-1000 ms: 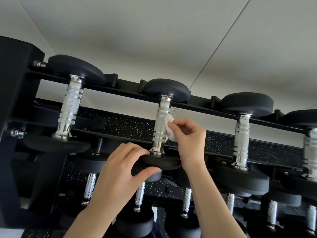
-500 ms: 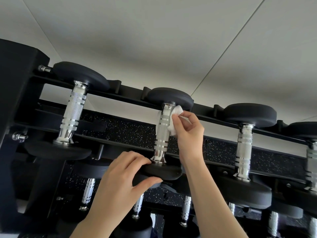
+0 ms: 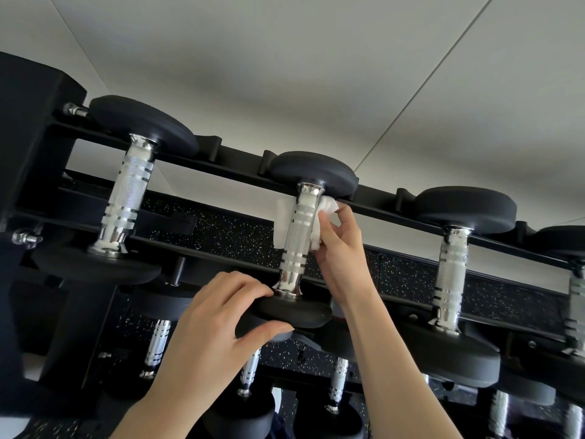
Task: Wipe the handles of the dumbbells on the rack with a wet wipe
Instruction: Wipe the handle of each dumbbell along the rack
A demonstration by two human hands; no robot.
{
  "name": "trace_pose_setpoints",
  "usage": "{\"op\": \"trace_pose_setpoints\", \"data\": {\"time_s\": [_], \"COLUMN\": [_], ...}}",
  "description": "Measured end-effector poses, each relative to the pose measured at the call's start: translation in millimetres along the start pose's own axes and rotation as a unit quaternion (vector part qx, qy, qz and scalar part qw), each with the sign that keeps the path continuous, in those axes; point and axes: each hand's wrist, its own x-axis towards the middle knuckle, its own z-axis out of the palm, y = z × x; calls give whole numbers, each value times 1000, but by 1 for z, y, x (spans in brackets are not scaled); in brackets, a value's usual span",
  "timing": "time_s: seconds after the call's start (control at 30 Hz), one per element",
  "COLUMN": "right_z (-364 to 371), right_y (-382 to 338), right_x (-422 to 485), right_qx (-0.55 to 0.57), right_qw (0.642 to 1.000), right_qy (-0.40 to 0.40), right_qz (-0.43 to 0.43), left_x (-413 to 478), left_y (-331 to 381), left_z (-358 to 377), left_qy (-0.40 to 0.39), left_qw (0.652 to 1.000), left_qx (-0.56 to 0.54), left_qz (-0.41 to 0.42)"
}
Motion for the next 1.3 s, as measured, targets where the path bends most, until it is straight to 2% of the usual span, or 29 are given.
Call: {"op": "trace_pose_setpoints", "data": {"time_s": [0.57, 0.73, 0.93, 1.3], "right_z": [-6, -7, -13, -20], "right_y": [11, 8, 15, 5], "right_x": [-12, -14, -26, -46], "right_qx": [-23, -2, -49, -245], "right_qw": [999, 997, 994, 964], "right_qy": [-17, -69, -80, -99], "right_qz": [31, 47, 65, 22], "left_x": [0, 0, -1, -1], "left_y": [-1, -1, 1, -2], "left_z": [1, 2, 1, 0], "left_qy": [1, 5, 7, 11], "left_qw": [1000, 1000, 1000, 1000], "left_qx": [1, 1, -1, 0], "left_qz": [-1, 4, -4, 9]}}
